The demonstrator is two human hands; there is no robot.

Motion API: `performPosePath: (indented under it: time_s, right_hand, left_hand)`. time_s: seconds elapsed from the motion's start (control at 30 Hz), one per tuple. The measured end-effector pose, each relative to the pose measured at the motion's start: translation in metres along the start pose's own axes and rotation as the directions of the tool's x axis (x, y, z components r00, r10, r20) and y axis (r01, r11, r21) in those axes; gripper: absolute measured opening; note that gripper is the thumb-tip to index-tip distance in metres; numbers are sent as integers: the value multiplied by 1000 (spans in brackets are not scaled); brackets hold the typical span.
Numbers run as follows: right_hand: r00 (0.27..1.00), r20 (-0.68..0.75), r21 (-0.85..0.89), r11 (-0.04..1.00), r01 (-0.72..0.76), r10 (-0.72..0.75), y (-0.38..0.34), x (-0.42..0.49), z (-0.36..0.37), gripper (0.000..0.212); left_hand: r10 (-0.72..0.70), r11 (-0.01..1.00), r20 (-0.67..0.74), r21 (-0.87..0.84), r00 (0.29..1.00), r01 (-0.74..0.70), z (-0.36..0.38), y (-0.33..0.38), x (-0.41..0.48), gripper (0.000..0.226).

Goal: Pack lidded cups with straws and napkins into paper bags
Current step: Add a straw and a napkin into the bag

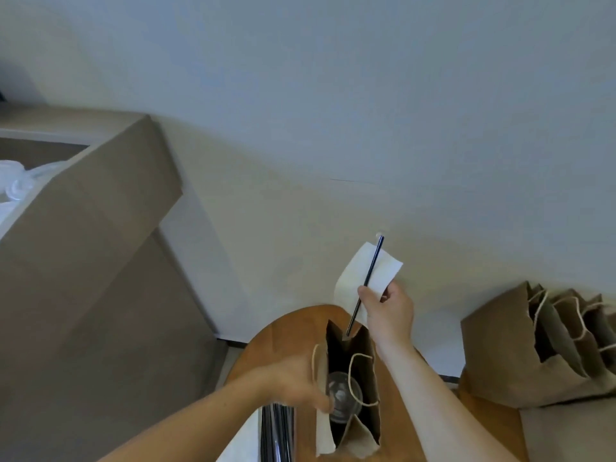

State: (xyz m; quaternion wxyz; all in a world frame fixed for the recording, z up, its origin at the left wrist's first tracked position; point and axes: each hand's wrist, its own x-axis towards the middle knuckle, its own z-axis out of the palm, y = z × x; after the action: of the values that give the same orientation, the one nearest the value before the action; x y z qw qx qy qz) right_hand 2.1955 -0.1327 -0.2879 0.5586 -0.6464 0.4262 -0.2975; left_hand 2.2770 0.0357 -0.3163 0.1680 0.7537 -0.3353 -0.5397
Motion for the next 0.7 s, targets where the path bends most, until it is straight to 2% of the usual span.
performPosePath:
  time_s: [0.07, 0.17, 0.27, 0.4, 0.57, 0.7]
  right_hand:
    - [999, 41, -73, 997, -31, 34, 10, -5, 5, 11]
    - [978, 160, -218, 971, -96, 132, 30, -15, 12, 13]
    - [928, 259, -371, 915, -161, 268, 46, -26, 8, 20]
    - [899, 260, -594, 793, -138, 351, 63, -31, -12, 18]
    - [862, 289, -726, 682, -86, 416, 82, -41, -7, 14]
    - [818, 263, -728, 661, -179, 512, 106, -44, 12, 16]
  left_hand:
    - [-21, 1000, -49, 2, 999, 21, 16, 3, 8, 49]
    - [-56, 992, -221, -123, 974, 30, 31, 8, 16, 18]
    - [-156, 945, -265, -319, 952, 66, 34, 10, 17, 24]
    - [-215, 865, -209, -495, 954, 86, 32, 15, 9, 28]
    - [-223, 823, -180, -561, 958, 87, 38, 11, 9, 30]
    - [-268, 785, -172, -609, 948, 111, 39, 2, 8, 31]
